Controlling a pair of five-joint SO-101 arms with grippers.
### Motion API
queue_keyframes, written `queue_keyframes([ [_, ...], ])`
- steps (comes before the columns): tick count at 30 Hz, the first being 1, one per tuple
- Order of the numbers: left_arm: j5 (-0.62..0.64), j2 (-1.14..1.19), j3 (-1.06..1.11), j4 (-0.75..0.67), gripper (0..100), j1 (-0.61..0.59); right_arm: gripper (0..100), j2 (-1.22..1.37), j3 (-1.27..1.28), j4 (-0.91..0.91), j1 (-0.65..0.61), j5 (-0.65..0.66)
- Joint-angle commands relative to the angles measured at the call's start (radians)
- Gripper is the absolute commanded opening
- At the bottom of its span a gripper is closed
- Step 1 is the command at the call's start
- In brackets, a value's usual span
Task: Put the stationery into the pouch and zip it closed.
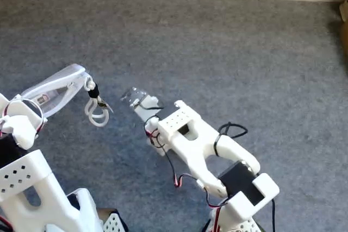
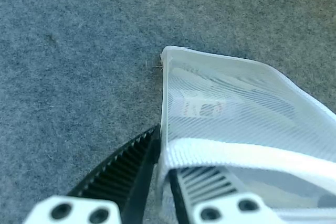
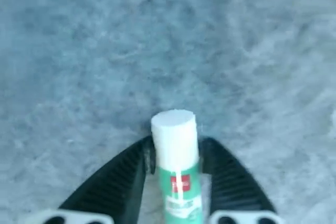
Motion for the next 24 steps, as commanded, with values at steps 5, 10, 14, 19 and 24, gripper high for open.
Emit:
queue_keyframes([
  [5,0.008,-0.025,-0.024,-0.023,1,0.018,2.0,-0.104,0.004,0.033,-0.022,-0.046],
  [10,0.008,-0.025,-0.027,-0.017,1,0.019,1.6,-0.232,0.018,0.047,-0.012,-0.161],
  [14,-0.028,-0.025,-0.028,-0.015,1,0.081,1.5,-0.311,0.018,0.041,0.053,-0.230],
  [19,-0.094,-0.025,-0.073,0.035,1,0.208,1.5,-0.361,0.018,0.039,0.124,-0.241],
  [24,-0.137,-0.025,-0.110,0.080,1,0.343,1.5,-0.363,0.018,0.019,0.166,-0.241],
])
